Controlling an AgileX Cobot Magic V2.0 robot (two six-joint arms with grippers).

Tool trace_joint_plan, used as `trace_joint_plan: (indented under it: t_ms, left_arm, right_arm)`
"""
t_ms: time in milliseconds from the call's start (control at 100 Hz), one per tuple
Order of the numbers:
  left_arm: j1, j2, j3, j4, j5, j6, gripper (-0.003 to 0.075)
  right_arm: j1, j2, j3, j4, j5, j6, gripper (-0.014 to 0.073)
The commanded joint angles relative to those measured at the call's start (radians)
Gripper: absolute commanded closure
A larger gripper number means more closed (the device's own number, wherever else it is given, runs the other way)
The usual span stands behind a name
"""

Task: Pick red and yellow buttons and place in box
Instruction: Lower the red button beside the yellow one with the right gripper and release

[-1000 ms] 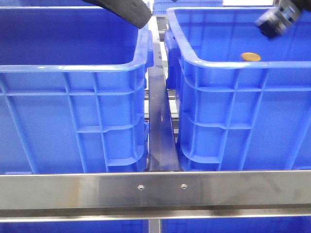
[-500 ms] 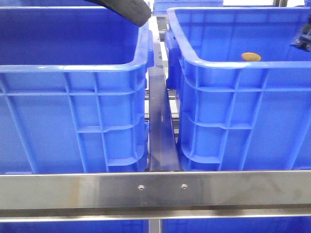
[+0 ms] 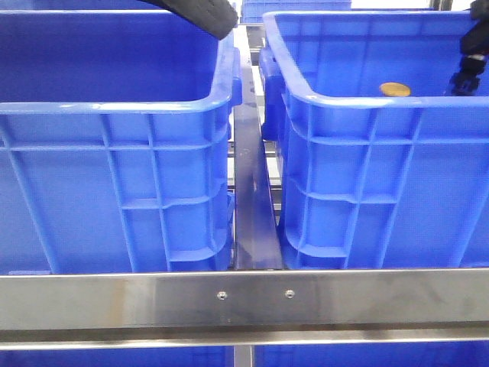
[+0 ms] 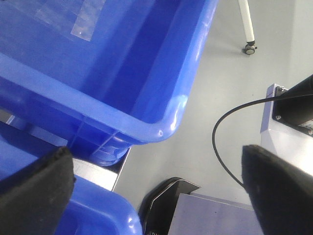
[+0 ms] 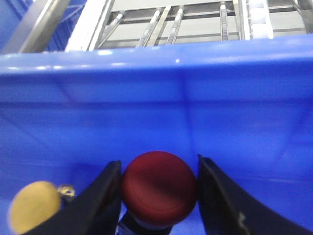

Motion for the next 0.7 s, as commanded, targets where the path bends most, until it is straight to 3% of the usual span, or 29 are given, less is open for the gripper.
trace_joint_plan:
  t_ms: [0,490,560,690]
  left_arm:
    - [-0.008,-0.044,-0.030,-0.062,-0.026,-0.011,0.0070]
    - [-0.008,-0.044,-0.030,-0.062,-0.031,-0.011,0.0070]
    - [-0.008,-0.044,-0.030,-0.062,-0.031,-0.011,0.0070]
    - [-0.008,-0.044,-0.030,-0.062,-0.031,-0.011,0.0070]
  right_arm:
    - [0.010,-0.014,-0.056,0.038,-0.005,-0.047,0.0359]
    - [0.017,0.078,-0.065,0.038,-0.042,-0.064,0.0331]
    - [0.017,0.078,-0.065,0.049,-0.037,-0.064,0.0254]
    - [0.017,0.078,-0.065,0.060,-0.019,-0.064,0.0025]
